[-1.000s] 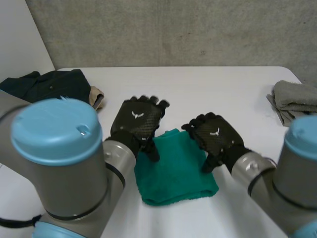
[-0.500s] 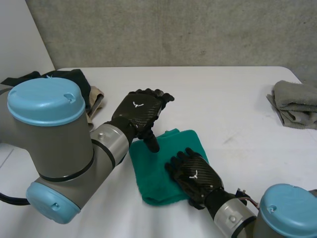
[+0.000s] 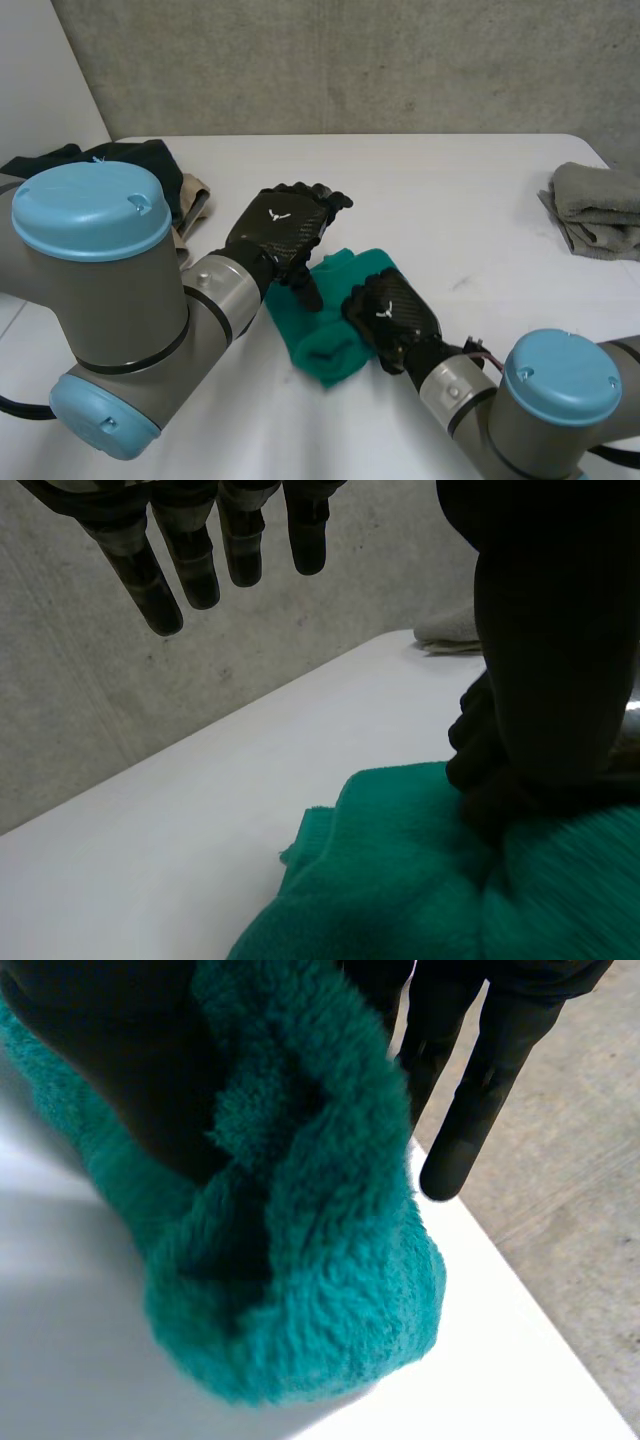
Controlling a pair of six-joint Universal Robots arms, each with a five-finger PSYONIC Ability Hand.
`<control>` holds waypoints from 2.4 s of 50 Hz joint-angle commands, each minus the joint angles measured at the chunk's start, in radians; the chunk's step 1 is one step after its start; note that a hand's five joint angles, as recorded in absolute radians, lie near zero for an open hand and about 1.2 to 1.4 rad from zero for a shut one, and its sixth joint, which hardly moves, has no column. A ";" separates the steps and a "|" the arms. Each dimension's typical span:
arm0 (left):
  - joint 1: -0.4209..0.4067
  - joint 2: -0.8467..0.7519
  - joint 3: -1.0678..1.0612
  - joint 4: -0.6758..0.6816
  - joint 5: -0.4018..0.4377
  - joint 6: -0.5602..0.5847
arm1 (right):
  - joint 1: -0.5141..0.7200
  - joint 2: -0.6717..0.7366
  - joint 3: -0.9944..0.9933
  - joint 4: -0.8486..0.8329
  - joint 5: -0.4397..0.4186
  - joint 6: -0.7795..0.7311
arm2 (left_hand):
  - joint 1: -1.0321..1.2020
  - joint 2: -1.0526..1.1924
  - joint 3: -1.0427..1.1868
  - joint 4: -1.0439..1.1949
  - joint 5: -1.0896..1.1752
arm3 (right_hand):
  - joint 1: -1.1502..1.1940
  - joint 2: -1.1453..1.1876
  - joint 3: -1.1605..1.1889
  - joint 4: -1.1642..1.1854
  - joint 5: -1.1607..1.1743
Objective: Fold the laundry.
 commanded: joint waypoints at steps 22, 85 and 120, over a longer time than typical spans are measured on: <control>-0.025 0.038 0.126 0.002 0.007 0.006 | -0.549 0.031 -0.740 -0.070 -0.015 0.513 | 0.042 0.032 0.028 0.035 0.017 | 0.377 0.304 0.309 0.310 0.347; -0.159 0.136 0.089 0.003 0.035 0.001 | -1.172 0.025 -0.766 0.422 0.126 0.081 | 0.034 0.024 0.019 0.026 0.008 | -0.845 -0.918 -0.912 -0.912 -0.875; 0.738 -0.350 0.256 0.209 0.072 0.690 | -0.412 -0.310 0.024 0.308 -0.228 0.067 | -0.016 -0.026 -0.031 -0.024 -0.042 | -0.845 -0.918 -0.912 -0.912 -0.875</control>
